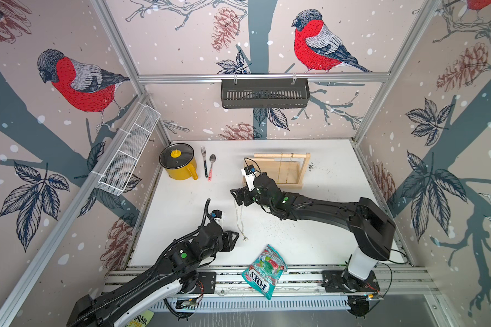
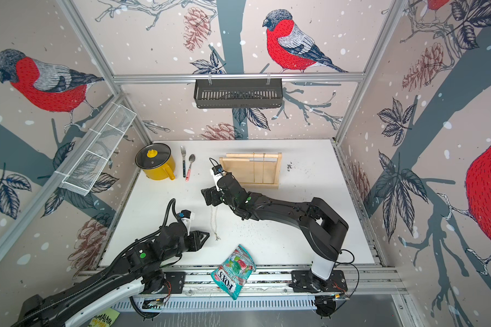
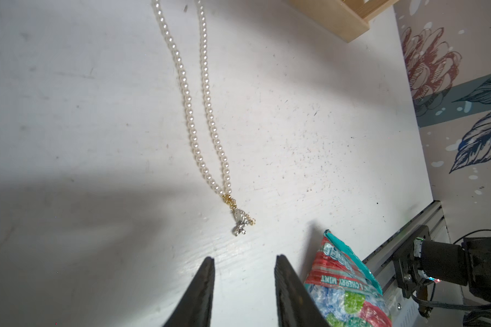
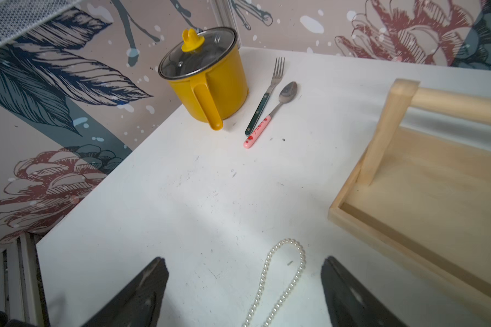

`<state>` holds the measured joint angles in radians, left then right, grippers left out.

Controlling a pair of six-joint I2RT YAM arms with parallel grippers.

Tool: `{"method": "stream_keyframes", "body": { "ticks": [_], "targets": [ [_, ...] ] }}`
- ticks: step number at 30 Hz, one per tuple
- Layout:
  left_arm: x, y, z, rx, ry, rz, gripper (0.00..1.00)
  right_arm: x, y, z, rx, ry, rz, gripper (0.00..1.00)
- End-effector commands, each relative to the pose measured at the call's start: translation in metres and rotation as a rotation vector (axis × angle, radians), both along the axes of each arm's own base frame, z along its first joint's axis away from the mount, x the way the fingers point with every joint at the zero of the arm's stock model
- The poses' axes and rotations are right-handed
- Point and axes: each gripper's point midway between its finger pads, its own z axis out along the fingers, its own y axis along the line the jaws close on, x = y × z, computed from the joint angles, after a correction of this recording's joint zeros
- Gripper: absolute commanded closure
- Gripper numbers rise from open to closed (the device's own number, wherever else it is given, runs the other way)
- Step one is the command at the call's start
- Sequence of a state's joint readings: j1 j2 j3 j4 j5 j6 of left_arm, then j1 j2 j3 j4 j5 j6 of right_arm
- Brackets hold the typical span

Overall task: Take the necklace off the jewelry display stand
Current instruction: Place the necklace at the center of the board, then take off the necklace from the stand.

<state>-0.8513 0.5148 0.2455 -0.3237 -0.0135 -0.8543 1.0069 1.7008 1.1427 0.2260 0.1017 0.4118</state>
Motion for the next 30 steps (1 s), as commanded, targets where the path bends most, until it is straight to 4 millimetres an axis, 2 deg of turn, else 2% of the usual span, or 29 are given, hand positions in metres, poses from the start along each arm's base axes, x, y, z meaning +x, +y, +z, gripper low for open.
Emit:
{"method": "stream_keyframes", "body": {
  "ticks": [1, 3, 8, 12, 15, 18, 19, 23, 26, 30],
  "targets": [
    [0.016, 0.002, 0.024, 0.020, -0.131, 0.015, 0.53, -0.001, -0.017, 0.023, -0.008, -0.059, -0.048, 0.07],
    [0.026, 0.005, 0.039, 0.046, -0.186, 0.038, 0.43, -0.002, -0.031, 0.040, 0.019, -0.087, -0.077, 0.00],
    [0.052, 0.019, 0.070, 0.152, -0.297, 0.140, 0.21, 0.001, -0.068, 0.073, 0.060, -0.120, -0.152, 0.00],
    [0.070, 0.010, 0.098, 0.164, -0.414, 0.144, 0.04, 0.005, -0.101, 0.095, 0.102, -0.144, -0.224, 0.00],
    [0.079, 0.001, 0.114, 0.152, -0.476, 0.135, 0.03, 0.009, -0.124, 0.109, 0.127, -0.180, -0.278, 0.03],
    [0.088, -0.002, 0.122, 0.172, -0.505, 0.146, 0.03, 0.022, -0.139, 0.107, 0.108, -0.175, -0.323, 0.07],
    [0.091, -0.003, 0.125, 0.178, -0.517, 0.152, 0.03, 0.024, -0.149, 0.116, 0.125, -0.190, -0.342, 0.09],
    [0.099, -0.004, 0.138, 0.175, -0.571, 0.181, 0.03, 0.041, -0.174, 0.113, 0.143, -0.206, -0.415, 0.17],
    [0.102, -0.004, 0.149, 0.159, -0.617, 0.195, 0.03, 0.051, -0.184, 0.105, 0.183, -0.245, -0.399, 0.25],
    [0.105, -0.003, 0.157, 0.157, -0.660, 0.209, 0.03, 0.050, -0.179, 0.094, 0.223, -0.276, -0.316, 0.32]
  ]
}}
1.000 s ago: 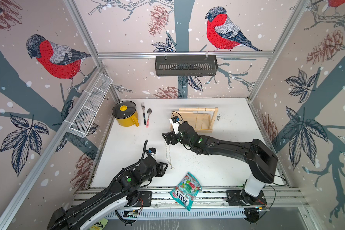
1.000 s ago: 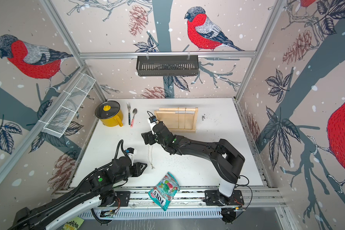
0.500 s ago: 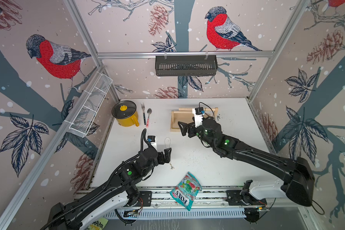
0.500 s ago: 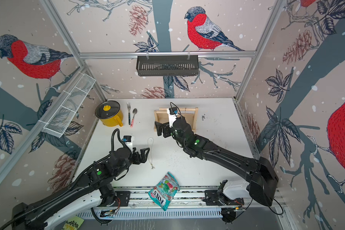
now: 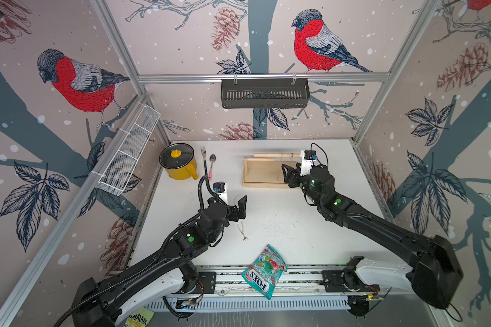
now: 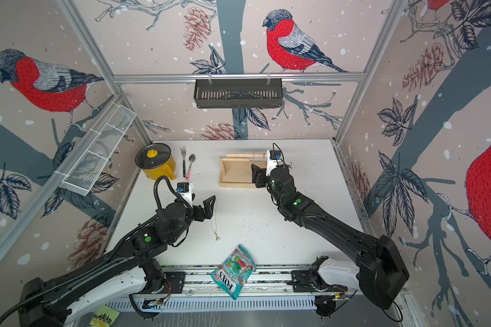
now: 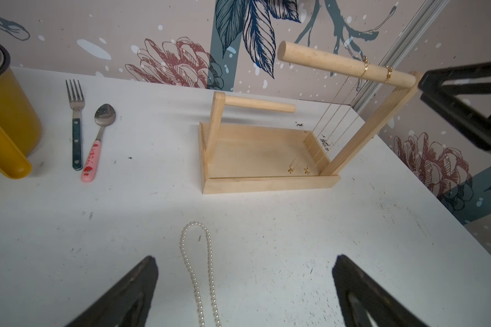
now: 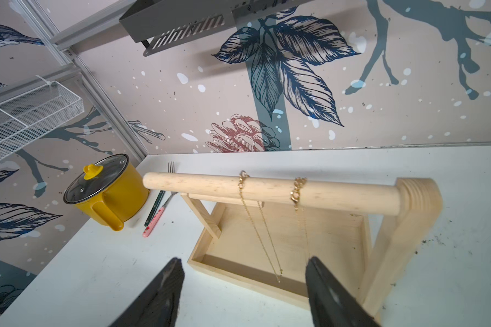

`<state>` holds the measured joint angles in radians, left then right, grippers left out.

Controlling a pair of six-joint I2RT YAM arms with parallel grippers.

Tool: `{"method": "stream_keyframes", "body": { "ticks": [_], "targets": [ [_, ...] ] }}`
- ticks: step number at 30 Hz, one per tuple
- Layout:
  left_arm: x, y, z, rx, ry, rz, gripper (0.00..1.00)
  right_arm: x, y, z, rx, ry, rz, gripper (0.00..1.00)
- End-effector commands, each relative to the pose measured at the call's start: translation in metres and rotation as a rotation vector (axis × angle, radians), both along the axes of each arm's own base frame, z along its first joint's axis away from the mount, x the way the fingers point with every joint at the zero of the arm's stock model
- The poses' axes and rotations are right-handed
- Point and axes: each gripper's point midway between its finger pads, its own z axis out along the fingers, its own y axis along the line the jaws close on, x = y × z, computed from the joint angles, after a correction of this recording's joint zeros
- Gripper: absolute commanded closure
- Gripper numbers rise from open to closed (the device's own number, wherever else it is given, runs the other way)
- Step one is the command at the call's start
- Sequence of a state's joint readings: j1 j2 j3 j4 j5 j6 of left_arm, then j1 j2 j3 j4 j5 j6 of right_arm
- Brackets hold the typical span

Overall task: Take the necklace off the jewelry display stand
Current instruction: Take off the necklace from the stand.

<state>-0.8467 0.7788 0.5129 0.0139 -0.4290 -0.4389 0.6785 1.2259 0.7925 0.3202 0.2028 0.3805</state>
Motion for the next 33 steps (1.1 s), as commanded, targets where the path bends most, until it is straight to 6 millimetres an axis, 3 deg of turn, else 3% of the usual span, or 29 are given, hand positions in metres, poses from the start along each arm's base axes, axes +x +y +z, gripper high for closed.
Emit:
{"method": "stream_keyframes", "body": {
  "ticks": [1, 8, 18, 33],
  "targets": [
    [0.008, 0.003, 0.024, -0.031, -0.099, 0.034, 0.03, -0.004, 0.019, 0.023, 0.073, -0.112, 0.116, 0.33],
    [0.014, 0.021, 0.024, 0.014, -0.119, 0.133, 0.04, 0.009, 0.034, 0.007, 0.074, -0.072, 0.135, 0.38],
    [0.010, 0.052, 0.028, -0.056, -0.181, 0.248, 0.04, 0.034, 0.044, -0.011, 0.033, -0.037, 0.084, 0.43],
    [0.020, 0.040, 0.014, -0.070, -0.124, 0.218, 0.04, 0.060, 0.035, -0.029, -0.066, -0.052, -0.027, 0.45]
  ]
}}
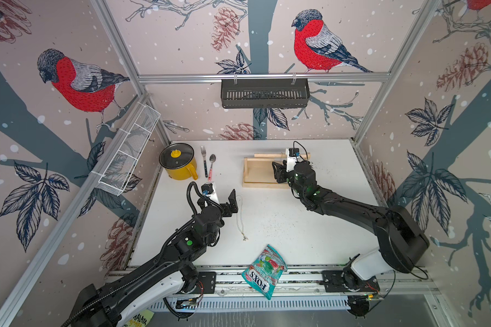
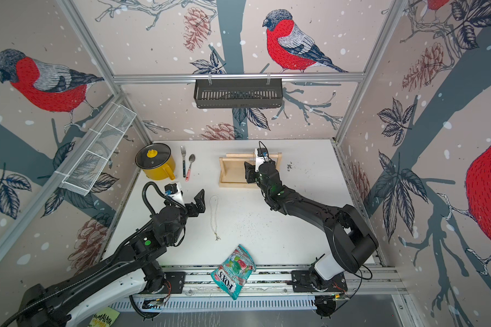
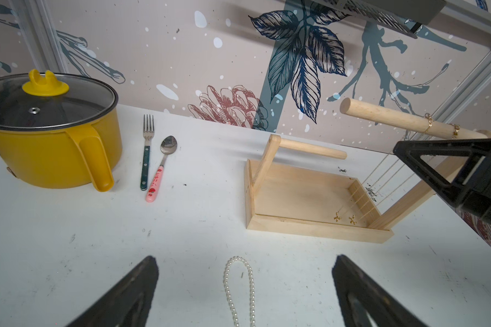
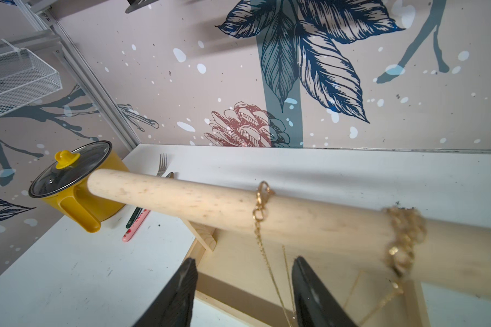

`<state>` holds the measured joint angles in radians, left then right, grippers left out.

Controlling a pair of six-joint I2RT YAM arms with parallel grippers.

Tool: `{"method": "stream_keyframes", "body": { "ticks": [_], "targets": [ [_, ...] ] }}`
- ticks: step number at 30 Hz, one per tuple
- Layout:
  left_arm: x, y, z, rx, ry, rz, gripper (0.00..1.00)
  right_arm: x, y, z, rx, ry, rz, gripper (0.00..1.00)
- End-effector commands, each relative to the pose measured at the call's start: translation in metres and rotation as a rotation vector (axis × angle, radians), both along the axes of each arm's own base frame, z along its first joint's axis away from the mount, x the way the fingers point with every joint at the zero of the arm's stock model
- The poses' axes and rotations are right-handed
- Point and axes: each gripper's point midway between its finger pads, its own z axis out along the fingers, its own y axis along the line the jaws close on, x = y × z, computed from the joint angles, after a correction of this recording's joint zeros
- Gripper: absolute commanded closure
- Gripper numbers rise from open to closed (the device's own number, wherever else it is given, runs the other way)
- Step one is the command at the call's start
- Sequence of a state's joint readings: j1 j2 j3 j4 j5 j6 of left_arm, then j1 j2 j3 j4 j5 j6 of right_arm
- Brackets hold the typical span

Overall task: Take the necklace off the jewelry display stand
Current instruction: Take off the necklace from the stand.

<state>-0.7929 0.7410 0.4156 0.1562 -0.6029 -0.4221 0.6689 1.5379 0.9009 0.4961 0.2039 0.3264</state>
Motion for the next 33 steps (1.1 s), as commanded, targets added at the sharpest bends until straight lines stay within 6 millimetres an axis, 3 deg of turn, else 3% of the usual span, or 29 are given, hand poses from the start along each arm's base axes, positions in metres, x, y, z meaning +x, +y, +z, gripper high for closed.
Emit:
{"method": "stream_keyframes", "body": {
  "ticks": [1, 25, 33],
  "targets": [
    [0.004, -0.005, 0.014, -0.057, -0.029, -0.002, 0.04, 0.008, -0.002, 0.012, -0.004, -0.054, -0.028, 0.46],
    [0.008, -0.026, -0.001, -0.084, 0.035, -0.074, 0.04, 0.032, -0.001, 0.013, -0.002, -0.091, -0.093, 0.69],
    [0.003, -0.040, -0.029, -0.093, 0.066, -0.153, 0.04, 0.037, 0.002, 0.014, -0.018, -0.084, -0.101, 0.84]
  ]
}}
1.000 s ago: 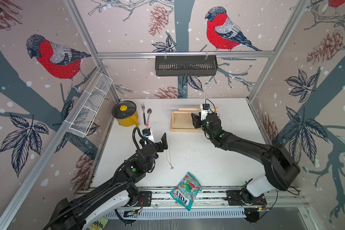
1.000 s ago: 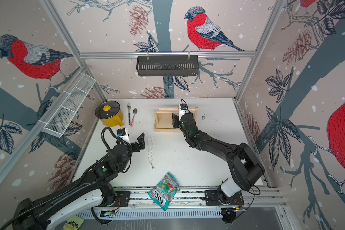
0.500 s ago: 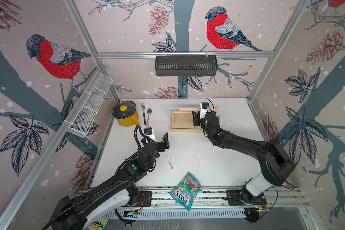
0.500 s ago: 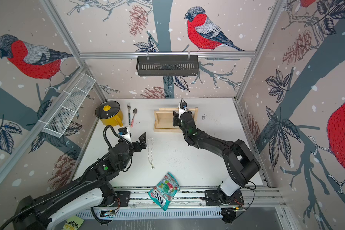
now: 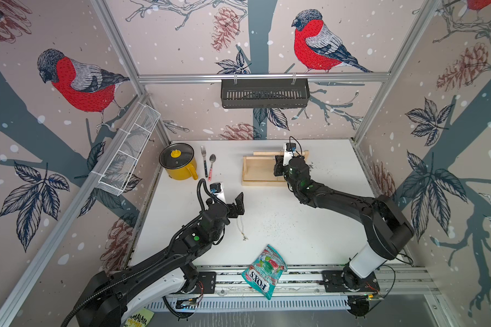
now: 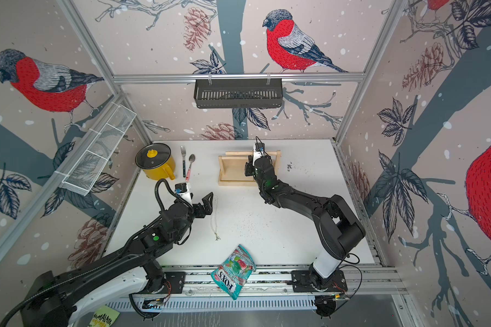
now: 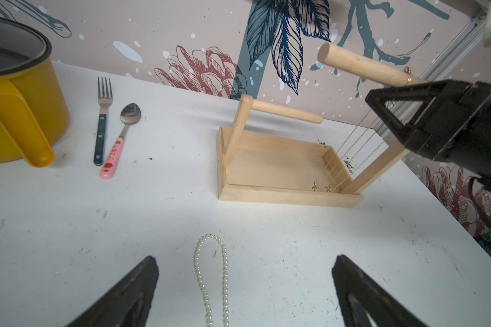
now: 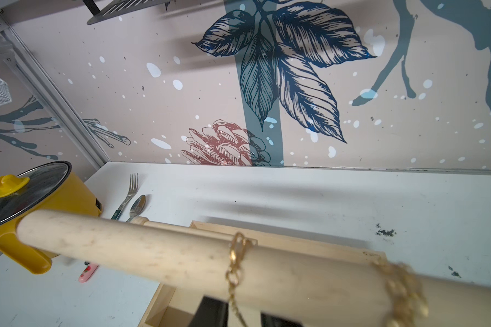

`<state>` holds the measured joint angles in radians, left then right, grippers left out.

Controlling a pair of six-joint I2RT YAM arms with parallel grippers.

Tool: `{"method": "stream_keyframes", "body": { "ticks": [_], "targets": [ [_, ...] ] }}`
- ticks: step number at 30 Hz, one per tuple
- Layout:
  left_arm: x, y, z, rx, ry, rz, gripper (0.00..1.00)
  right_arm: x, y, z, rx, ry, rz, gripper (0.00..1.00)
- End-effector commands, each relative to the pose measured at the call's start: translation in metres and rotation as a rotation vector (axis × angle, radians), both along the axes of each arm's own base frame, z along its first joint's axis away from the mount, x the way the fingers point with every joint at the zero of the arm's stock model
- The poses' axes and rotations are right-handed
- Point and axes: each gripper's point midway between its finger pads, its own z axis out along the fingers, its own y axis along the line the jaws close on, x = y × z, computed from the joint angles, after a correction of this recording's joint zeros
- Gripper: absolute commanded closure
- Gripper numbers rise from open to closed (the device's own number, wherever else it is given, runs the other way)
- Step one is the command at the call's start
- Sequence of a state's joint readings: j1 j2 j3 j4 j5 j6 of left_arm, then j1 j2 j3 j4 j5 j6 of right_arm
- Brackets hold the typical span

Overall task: Take the necklace off the jewelry display stand
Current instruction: Take off the necklace from the stand.

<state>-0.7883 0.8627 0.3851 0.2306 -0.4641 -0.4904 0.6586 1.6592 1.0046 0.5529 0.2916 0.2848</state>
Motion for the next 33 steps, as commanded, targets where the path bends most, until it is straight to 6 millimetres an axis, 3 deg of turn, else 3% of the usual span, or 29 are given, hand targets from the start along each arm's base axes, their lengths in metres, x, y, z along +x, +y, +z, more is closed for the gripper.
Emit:
{"method": "stream_keyframes", "body": {
  "ticks": [1, 9, 25, 28, 33],
  "targets": [
    [0.000, -0.012, 0.005, -0.060, -0.030, -0.051, 0.04, 0.003, 0.001, 0.010, 0.009, -0.026, -0.009, 0.85],
    [-0.002, -0.027, -0.009, -0.027, -0.034, -0.140, 0.04, -0.003, 0.018, 0.014, -0.018, -0.028, 0.039, 0.95],
    [0.009, -0.037, -0.028, 0.045, -0.006, -0.161, 0.04, -0.009, 0.059, 0.016, -0.053, -0.013, 0.091, 0.96],
    [0.018, -0.031, -0.032, 0.048, 0.022, -0.129, 0.04, -0.009, 0.059, 0.017, -0.060, -0.009, 0.083, 0.96],
    [0.049, -0.002, -0.035, -0.016, 0.100, 0.005, 0.04, -0.009, 0.054, 0.015, -0.062, -0.003, 0.061, 0.96]
  ]
}}
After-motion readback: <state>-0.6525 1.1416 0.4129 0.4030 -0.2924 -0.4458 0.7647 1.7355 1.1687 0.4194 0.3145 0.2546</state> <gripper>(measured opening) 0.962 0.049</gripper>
